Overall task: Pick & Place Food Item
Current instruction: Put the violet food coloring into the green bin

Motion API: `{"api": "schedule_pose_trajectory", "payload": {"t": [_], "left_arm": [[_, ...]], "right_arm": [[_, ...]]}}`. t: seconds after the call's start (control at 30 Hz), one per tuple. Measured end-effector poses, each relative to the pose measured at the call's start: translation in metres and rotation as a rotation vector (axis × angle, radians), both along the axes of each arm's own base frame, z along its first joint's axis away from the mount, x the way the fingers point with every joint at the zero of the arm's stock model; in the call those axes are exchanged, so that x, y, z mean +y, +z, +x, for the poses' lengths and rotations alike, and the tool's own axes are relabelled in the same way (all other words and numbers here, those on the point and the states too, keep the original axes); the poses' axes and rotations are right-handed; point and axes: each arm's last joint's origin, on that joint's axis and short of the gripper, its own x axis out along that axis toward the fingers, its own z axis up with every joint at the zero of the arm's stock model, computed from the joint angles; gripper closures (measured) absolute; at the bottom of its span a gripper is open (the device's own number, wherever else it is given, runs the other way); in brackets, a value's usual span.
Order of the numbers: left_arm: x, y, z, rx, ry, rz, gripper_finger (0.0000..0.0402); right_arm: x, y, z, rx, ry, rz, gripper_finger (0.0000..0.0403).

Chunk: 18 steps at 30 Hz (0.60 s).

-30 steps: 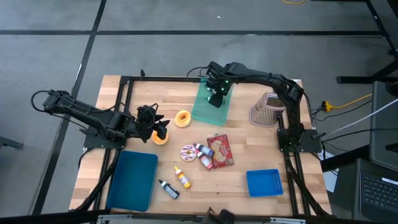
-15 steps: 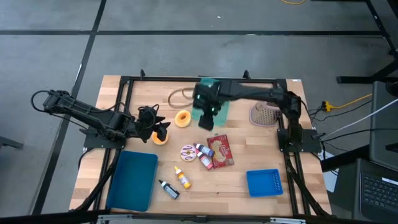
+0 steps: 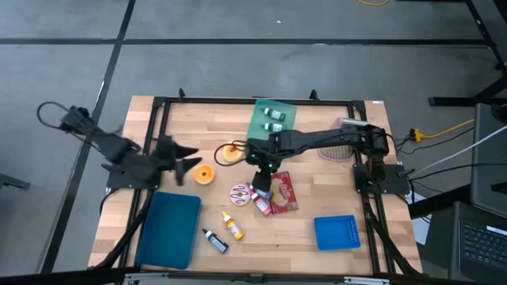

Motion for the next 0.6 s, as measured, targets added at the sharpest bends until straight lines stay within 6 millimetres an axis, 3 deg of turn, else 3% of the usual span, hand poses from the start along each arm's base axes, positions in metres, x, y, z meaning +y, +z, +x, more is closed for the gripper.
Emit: {"api": "schedule_pose_trajectory", "payload": {"t": [0.13,0.3,0.43,0.6], "left_arm": [[0.006,0.015,-0.034,-0.115,-0.097,0.012,0.0203],[0.022,0.018,-0.061,-0.172,-0.156,0.047,0.0203],[0.028,-0.003,-0.069,-0.217,-0.199,0.005,0.0203],[0.016,-0.037,-0.063,-0.385,-0.28,-0.081,0.0203]], "right_arm": [[0.0,0.002,0.002,-0.03,-0.008,0.003,0.0215],[-0.003,0.003,0.004,-0.047,-0.036,0.011,0.0215],[-0.004,0.003,0.004,-0.043,-0.056,0.019,0.0215],[-0.003,0.004,0.004,-0.045,-0.068,0.027,0.0215]]}}
